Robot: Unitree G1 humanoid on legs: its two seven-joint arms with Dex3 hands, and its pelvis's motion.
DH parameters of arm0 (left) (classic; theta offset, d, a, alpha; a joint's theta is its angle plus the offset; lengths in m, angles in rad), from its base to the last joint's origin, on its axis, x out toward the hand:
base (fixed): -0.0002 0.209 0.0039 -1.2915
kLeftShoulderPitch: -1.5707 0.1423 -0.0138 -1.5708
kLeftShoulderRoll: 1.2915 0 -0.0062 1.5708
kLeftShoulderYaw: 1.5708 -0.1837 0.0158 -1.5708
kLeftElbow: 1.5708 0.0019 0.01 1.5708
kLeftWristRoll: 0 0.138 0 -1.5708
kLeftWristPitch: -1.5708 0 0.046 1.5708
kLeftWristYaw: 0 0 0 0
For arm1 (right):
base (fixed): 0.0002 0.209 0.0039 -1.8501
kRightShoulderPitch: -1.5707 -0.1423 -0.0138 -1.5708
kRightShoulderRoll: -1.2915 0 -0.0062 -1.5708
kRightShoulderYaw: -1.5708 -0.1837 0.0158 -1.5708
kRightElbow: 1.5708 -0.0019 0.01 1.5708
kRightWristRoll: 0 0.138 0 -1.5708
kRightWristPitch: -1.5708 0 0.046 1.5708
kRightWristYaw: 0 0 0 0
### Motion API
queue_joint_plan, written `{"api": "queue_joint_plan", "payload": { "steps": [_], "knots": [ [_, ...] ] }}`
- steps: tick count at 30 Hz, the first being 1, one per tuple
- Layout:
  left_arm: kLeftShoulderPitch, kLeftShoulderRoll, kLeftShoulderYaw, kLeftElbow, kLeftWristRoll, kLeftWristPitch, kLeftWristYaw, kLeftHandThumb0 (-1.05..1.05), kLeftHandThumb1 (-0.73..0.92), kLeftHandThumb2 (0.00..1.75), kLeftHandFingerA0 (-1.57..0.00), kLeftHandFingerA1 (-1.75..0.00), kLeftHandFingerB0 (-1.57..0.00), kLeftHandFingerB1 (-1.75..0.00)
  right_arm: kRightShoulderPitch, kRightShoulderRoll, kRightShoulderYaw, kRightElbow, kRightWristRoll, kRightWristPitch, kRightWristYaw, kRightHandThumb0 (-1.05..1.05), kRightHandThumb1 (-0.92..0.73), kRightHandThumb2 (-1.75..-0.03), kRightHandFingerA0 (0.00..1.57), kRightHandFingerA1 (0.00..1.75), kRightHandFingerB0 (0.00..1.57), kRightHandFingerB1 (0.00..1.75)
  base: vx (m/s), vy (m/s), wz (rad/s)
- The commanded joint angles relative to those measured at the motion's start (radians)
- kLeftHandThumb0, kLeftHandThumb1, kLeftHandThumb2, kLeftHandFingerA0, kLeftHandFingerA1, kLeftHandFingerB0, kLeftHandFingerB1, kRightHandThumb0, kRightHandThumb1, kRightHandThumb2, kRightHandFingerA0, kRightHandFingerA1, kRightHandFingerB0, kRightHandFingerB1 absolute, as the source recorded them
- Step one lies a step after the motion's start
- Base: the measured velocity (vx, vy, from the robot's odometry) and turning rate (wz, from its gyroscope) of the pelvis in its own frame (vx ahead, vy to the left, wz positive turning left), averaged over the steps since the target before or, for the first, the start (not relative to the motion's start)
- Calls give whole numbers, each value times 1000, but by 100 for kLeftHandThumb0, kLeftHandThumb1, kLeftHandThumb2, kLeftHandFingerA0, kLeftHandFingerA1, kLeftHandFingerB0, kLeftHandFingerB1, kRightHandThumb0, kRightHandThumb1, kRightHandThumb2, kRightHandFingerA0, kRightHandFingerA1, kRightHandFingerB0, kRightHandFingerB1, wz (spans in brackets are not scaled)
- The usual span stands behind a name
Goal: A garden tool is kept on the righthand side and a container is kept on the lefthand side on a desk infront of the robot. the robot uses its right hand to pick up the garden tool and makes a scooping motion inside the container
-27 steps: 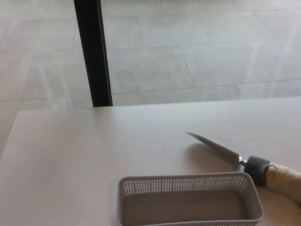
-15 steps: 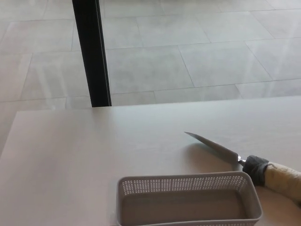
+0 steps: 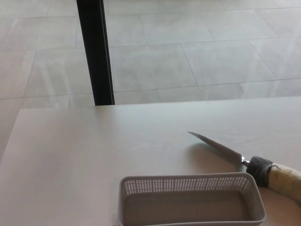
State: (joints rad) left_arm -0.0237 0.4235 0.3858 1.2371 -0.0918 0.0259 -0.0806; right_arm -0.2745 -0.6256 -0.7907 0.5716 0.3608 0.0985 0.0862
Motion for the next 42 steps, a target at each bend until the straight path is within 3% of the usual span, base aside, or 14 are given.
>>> {"api": "queue_joint_plan", "payload": {
  "steps": [1,2,3,4,5,13,14,16,17,19,20,22,23,42],
  "knots": [
    [-4,17,13,2,-30,32,4,-37,68,60,-66,-72,-50,-56,17,7,178,-233,-61,27,54,-90,-81,-68,0,70,0,58,0,0,0],
    [-4,14,11,-3,-29,31,11,-37,68,60,-66,-71,-50,-57,38,9,271,-314,-138,38,34,-93,-78,-64,1,58,7,43,0,0,0],
    [-6,15,9,-2,-27,28,12,-37,67,61,-67,-71,-49,-57,52,-5,343,-341,-207,13,38,-86,-63,-105,1,41,10,33,0,0,0],
    [-9,18,3,7,-21,23,7,-39,66,59,-70,-72,-50,-56,60,-9,409,-373,-258,18,30,-85,-62,-100,2,35,13,29,0,0,0],
    [-10,19,1,12,-17,19,6,-38,66,60,-71,-73,-50,-57,66,-12,455,-387,-300,7,29,-76,-77,-64,8,32,11,24,0,0,0],
    [2,16,-3,-5,-17,15,3,-39,67,60,-70,-73,-51,-59,88,-37,712,-400,-473,-91,44,-85,-63,-102,3,37,12,31,0,0,0],
    [-1,14,6,-1,-26,17,3,-38,66,59,-69,-73,-52,-58,88,-31,727,-407,-473,-88,42,-82,-78,-65,10,33,15,24,0,0,0],
    [-5,16,7,7,-26,14,2,-38,66,60,-70,-74,-52,-58,78,-40,758,-388,-486,-104,41,-83,-80,-65,11,36,14,26,0,0,0],
    [-3,19,3,4,-23,18,-3,-38,66,60,-69,-73,-49,-57,72,-48,783,-377,-502,-112,47,-92,-68,-105,6,45,10,39,0,0,0],
    [-4,24,-5,5,-16,12,-14,-39,66,60,-69,-73,-49,-56,56,-69,841,-375,-526,-75,83,-91,-69,-108,6,44,12,42,0,0,0],
    [-9,24,-4,6,-17,20,-5,-40,66,60,-70,-72,-51,-56,51,-79,858,-370,-539,-70,89,-38,-40,-104,1,51,0,48,0,0,0],
    [-6,25,-5,1,-17,19,-6,-41,66,59,-70,-72,-51,-56,43,-91,879,-365,-541,-66,98,-38,-42,-105,2,52,0,48,0,0,0],
    [-6,23,2,-5,-26,22,-10,-38,66,60,-68,-72,-49,-56,28,-89,901,-345,-548,-70,106,-81,-84,-66,13,40,23,28,0,0,0],
    [0,21,-9,-6,-18,10,-18,-41,64,59,-67,-72,-48,-56,-128,-141,1193,-136,-797,-84,68,-76,-87,-67,23,41,35,32,0,0,0]
  ]
}}
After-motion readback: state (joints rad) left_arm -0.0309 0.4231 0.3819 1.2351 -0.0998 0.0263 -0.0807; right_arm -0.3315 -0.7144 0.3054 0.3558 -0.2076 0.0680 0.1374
